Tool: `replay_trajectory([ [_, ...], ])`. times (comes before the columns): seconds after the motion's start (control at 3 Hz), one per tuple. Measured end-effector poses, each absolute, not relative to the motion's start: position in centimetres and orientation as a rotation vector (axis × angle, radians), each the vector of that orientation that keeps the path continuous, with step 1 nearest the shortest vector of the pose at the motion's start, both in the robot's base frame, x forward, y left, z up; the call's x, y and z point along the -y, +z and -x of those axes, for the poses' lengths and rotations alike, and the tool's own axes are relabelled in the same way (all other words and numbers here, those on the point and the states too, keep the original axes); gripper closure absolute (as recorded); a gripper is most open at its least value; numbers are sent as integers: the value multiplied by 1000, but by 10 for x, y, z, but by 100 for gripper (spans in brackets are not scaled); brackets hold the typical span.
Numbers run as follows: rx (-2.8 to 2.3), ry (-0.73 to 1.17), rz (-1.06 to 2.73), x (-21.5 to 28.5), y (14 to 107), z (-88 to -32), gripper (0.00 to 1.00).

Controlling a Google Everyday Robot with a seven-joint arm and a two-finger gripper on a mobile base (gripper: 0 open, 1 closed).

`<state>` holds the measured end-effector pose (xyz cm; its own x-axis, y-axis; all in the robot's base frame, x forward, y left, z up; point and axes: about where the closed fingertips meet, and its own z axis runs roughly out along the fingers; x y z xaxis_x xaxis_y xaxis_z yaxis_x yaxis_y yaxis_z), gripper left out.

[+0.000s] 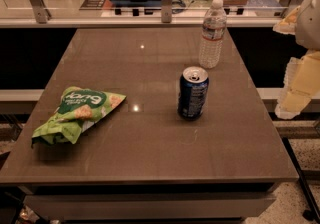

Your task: Pick water bottle

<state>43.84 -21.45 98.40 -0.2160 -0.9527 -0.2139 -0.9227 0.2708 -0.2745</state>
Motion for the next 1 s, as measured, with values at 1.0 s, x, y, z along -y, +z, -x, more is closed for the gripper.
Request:
replay_trajectory([
  [1.0, -2184, -55, 1376, 232, 975, -483, 0],
])
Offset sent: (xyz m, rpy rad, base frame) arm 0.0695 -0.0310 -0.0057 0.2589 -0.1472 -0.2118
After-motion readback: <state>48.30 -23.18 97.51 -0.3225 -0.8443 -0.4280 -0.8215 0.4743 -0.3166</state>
